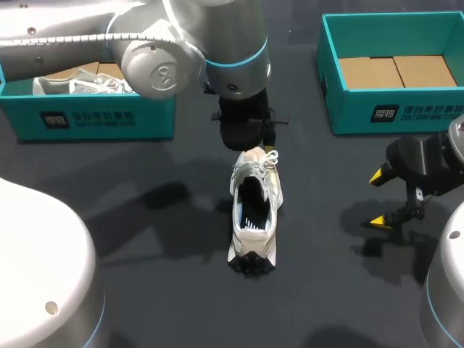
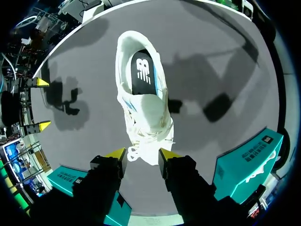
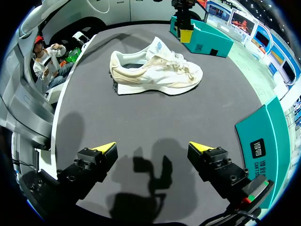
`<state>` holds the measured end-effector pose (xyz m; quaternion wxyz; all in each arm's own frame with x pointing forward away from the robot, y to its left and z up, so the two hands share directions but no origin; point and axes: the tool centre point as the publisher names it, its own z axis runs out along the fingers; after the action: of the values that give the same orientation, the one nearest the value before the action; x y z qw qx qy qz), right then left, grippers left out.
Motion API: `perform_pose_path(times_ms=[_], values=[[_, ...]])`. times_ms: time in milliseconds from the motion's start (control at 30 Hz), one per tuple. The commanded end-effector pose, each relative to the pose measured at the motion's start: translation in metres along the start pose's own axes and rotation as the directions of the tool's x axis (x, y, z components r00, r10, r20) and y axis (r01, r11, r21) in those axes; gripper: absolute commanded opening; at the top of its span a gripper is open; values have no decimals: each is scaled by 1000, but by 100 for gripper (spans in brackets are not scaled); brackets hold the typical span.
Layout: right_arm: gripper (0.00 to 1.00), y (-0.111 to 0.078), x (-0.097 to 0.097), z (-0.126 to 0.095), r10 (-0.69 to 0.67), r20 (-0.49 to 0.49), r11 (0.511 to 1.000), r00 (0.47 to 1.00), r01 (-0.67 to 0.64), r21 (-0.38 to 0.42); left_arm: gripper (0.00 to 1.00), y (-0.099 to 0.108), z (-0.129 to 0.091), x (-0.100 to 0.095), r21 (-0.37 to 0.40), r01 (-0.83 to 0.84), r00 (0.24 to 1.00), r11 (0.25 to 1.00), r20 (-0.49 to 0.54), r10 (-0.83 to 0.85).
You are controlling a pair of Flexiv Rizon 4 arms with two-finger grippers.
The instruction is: Take the shoe out of the shoebox, open the shoe tongue, remove and reinsert the insole, then place the shoe into the shoebox
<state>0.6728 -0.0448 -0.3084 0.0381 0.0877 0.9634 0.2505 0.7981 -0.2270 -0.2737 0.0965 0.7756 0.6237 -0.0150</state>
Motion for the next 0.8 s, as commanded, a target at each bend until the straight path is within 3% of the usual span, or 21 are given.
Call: perform_pose_path(times_ms=[33,300,800], values=[[100,0,1,0,-1,2,1000,1000,1,1,37,-5,0,-4,-1,-4,1000,1000,8,4],[100,0,1,0,-1,2,1000,1000,1,1,25,-29,13,-4,31,6,999,1000,45,-8],[100,0,1,0,-1,2,1000,1000,1,1,26,-80,24,7,55,-34,999,998,34,32]])
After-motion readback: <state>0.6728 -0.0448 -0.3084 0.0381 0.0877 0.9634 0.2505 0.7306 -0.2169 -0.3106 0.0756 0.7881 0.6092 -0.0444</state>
